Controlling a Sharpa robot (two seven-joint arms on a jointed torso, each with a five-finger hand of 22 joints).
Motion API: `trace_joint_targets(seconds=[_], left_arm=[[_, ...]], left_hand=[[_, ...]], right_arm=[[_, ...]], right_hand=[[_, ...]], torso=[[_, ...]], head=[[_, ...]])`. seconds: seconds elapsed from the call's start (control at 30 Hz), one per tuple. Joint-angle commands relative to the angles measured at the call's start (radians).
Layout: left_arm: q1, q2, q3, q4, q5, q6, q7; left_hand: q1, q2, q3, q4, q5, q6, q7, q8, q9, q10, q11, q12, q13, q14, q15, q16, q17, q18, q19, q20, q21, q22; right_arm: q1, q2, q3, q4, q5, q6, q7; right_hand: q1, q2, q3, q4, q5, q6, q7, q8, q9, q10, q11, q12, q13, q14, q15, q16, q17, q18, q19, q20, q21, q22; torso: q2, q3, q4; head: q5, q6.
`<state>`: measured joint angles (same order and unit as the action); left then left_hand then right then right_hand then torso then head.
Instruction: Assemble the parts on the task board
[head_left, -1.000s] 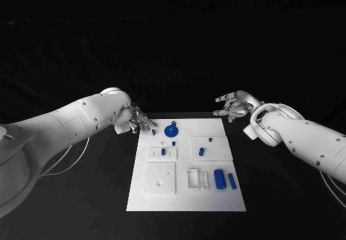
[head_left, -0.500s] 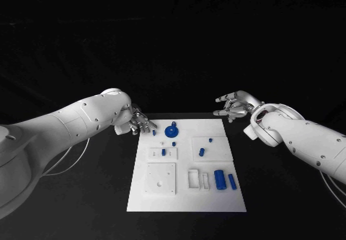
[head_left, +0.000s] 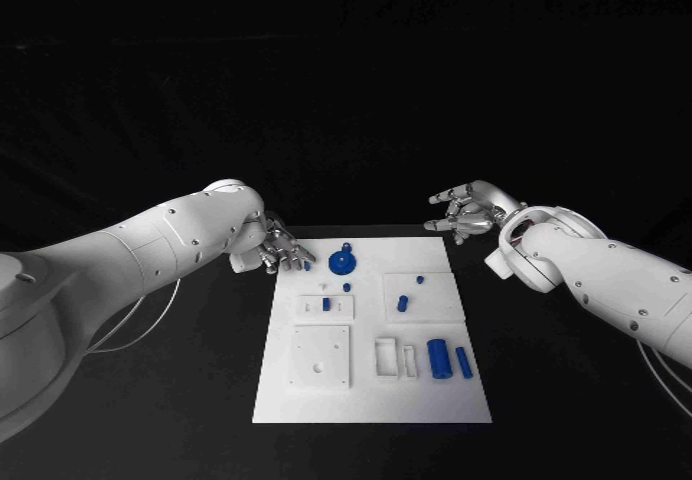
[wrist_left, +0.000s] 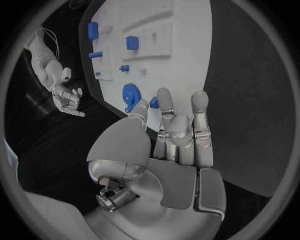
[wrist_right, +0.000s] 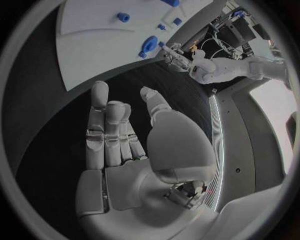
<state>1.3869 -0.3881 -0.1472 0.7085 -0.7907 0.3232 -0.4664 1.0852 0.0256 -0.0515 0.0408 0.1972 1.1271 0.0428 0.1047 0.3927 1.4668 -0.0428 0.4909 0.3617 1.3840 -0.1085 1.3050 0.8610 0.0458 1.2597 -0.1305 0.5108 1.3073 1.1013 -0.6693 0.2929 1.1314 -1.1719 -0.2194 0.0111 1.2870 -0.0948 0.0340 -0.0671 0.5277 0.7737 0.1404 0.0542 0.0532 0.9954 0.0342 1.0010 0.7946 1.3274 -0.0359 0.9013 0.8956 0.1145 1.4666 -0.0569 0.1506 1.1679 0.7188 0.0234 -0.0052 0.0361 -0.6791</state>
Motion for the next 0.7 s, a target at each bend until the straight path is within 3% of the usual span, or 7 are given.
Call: trace_joint_targets(seconds=[0.03, 0.37, 0.47, 0.7], left_arm=[[-0.002, 0.005, 0.0, 0.0, 0.011, 0.023, 0.014], [-0.004, 0.006, -0.001, -0.005, 0.018, 0.014, 0.017], [-0.005, 0.006, -0.001, -0.007, 0.024, 0.004, 0.02], [-0.005, 0.007, -0.001, -0.009, 0.036, -0.006, 0.024]], left_hand=[[0.001, 0.014, 0.003, -0.009, 0.007, 0.001, -0.003, -0.005, 0.001, 0.018, 0.003, 0.006, -0.002, 0.006, 0.001, 0.006, 0.001, -0.006, 0.0, 0.006, 0.006, 0.019], [0.012, 0.031, 0.0, -0.026, 0.006, 0.003, -0.003, -0.008, 0.001, 0.019, 0.002, 0.006, -0.003, 0.005, 0.002, 0.005, -0.001, -0.005, -0.001, 0.007, 0.008, 0.019], [0.025, 0.053, 0.008, -0.034, 0.003, 0.003, -0.005, -0.008, 0.002, 0.019, 0.002, 0.005, -0.003, 0.005, 0.001, 0.004, -0.002, -0.005, -0.001, 0.007, 0.007, 0.019], [0.036, 0.067, 0.008, -0.045, 0.009, 0.004, -0.006, -0.008, 0.003, 0.019, 0.001, 0.006, -0.003, 0.007, 0.001, 0.004, -0.002, -0.005, 0.0, 0.006, 0.007, 0.019]], right_arm=[[0.0, 0.002, 0.001, 0.001, -0.008, 0.006, 0.003], [0.0, 0.003, 0.001, 0.001, -0.009, 0.007, 0.003], [0.001, 0.003, 0.001, 0.0, -0.009, 0.007, 0.002], [0.001, 0.004, 0.001, -0.002, -0.009, 0.011, 0.002]], right_hand=[[0.005, -0.009, 0.002, 0.003, 0.003, -0.005, 0.002, -0.001, 0.001, -0.003, 0.002, -0.004, -0.001, -0.006, 0.001, -0.006, -0.001, 0.02, 0.028, 0.004, -0.003, -0.001], [0.005, -0.009, 0.002, 0.003, 0.003, -0.005, 0.002, -0.001, 0.001, -0.003, 0.002, -0.004, -0.001, -0.006, 0.001, -0.006, -0.001, 0.02, 0.028, 0.004, -0.003, -0.001], [0.005, -0.009, 0.002, 0.003, 0.003, -0.005, 0.002, -0.001, 0.001, -0.003, 0.002, -0.004, -0.001, -0.006, 0.001, -0.006, -0.001, 0.02, 0.028, 0.004, -0.003, -0.001], [0.005, -0.009, 0.002, 0.003, 0.003, -0.005, 0.002, -0.001, 0.001, -0.003, 0.002, -0.004, -0.001, -0.006, 0.001, -0.006, -0.001, 0.02, 0.028, 0.004, -0.003, -0.001]], torso=[[0.0, 0.0002, 0.0002], [0.001, 0.0003, 0.0003], [0.001, 0.0001, 0.0007], [0.0, -0.0001, 0.0002]], head=[[-0.001, 0.0], [-0.004, -0.001], [-0.005, -0.001], [-0.005, 0.0]])
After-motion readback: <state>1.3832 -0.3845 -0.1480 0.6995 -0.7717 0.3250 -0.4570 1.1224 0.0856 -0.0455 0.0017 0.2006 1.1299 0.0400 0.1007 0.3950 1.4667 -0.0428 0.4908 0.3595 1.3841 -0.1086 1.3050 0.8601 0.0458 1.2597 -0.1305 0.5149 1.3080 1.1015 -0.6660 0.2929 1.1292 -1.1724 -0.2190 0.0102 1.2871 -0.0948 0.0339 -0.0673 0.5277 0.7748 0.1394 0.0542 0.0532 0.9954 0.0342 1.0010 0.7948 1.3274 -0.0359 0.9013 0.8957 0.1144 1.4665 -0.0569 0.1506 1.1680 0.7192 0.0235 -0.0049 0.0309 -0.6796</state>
